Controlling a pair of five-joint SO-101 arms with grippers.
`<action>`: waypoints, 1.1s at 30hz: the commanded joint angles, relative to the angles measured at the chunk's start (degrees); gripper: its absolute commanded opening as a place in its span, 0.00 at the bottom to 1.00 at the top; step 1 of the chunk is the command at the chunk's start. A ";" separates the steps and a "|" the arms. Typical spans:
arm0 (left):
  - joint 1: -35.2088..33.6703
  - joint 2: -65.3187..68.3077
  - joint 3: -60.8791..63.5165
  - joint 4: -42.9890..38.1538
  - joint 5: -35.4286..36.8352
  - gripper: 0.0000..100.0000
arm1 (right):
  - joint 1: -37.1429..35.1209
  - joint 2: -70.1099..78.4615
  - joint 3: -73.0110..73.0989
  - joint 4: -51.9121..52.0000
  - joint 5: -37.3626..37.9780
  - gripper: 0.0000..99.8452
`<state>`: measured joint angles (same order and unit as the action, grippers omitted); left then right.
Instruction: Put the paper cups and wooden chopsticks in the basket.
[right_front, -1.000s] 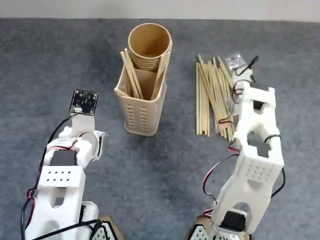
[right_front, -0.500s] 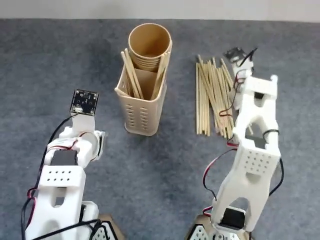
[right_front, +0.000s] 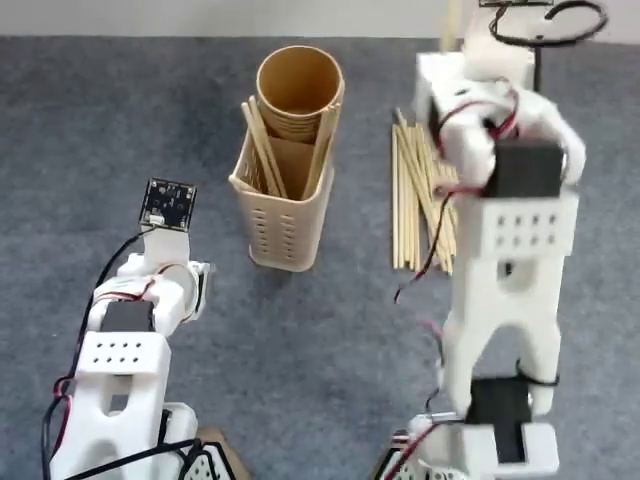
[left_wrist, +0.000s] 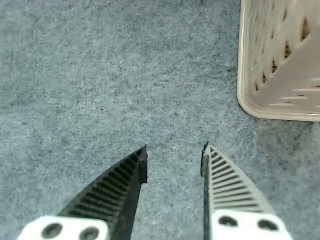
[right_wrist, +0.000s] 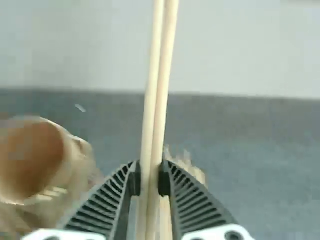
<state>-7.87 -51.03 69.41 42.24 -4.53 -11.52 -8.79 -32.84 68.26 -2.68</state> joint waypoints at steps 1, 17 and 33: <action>0.75 -1.10 -0.22 -0.97 0.18 0.20 | -6.29 -5.85 1.63 -6.73 -5.80 0.00; 0.75 -1.01 0.04 -2.20 0.18 0.20 | -17.80 -19.47 63.96 -64.40 -5.80 0.00; 0.75 -1.01 0.92 -3.25 0.18 0.20 | -17.89 -29.41 74.15 -59.82 6.33 0.27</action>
<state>-7.87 -51.03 70.64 39.78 -4.53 -28.92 -32.62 41.98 3.47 3.12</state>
